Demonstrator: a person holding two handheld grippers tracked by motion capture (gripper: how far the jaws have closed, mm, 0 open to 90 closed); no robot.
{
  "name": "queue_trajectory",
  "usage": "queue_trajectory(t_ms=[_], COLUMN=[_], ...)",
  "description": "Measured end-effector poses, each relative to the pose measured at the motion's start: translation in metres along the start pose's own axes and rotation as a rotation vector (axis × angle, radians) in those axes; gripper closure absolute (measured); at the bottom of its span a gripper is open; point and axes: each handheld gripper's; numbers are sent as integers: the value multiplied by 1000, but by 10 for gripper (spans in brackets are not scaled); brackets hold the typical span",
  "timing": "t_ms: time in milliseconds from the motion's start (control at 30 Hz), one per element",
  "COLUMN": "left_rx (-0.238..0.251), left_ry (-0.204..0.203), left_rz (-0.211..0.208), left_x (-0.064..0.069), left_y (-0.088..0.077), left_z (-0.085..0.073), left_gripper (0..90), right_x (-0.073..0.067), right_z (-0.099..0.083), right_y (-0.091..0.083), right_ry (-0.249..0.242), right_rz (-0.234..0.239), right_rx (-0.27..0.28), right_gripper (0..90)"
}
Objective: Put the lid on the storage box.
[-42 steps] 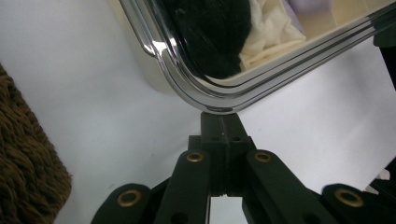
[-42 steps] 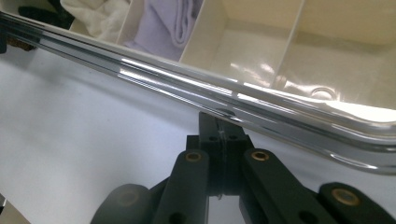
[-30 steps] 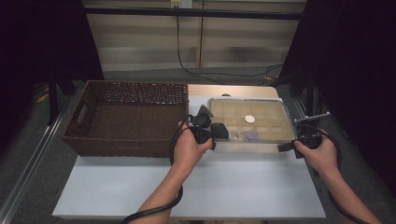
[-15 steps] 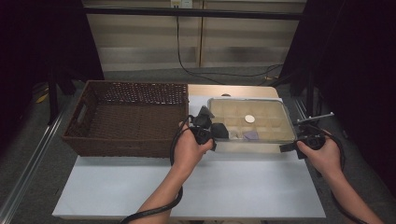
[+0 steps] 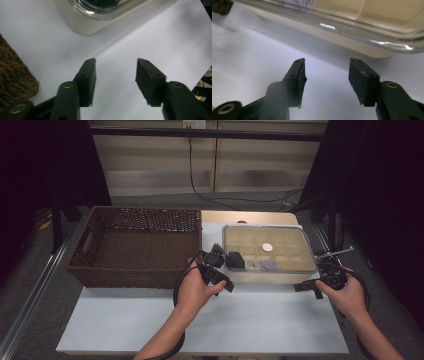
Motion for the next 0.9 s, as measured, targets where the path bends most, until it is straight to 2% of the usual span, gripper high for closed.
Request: queue_trajectory(t_ms=[33, 167, 233, 333, 367, 433, 600, 633, 700, 900], left_rx=[5, 38, 38, 48, 45, 49, 65, 54, 60, 74], left_ry=[0, 46, 71, 94, 116, 125, 138, 144, 147, 149], left_rz=[-2, -2, -2, 6, -3, 5, -5, 0, 7, 7], left_x=[0, 1, 2, 2, 0, 0, -4, -6, -7, -19], left_y=[0, 3, 3, 3, 4, 4, 5, 5, 5, 4], left_z=[-1, -9, -13, -16, -19, -22, -29, -30, -34, -47], left_gripper=[490, 405, 372, 338, 328, 310, 296, 293, 288, 284], right_x=[0, -1, -1, -2, -2, -3, -6, -6, -6, -9], right_z=[-3, -12, -15, -20, -21, -24, -29, -30, -32, -39], right_y=[0, 0, -1, -1, -1, 0, 5, 5, 6, 15], right_ry=[-7, -29, -31, -61, -67, -76, -96, -97, -97, -125], right_rz=[4, 5, 5, 15, 20, 19, 18, 22, 26, 28], right_rx=[5, 24, 22, 50, 53, 58, 52, 52, 57, 48], right_gripper=[441, 360, 314, 293, 288, 283, 269, 265, 259, 238])
Point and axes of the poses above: each handheld gripper's, and its own axes: y roughly forward along the jaws, z roughly out of its top, x roughly to its right, and after that the axes turned 8 degrees about z, right-handed
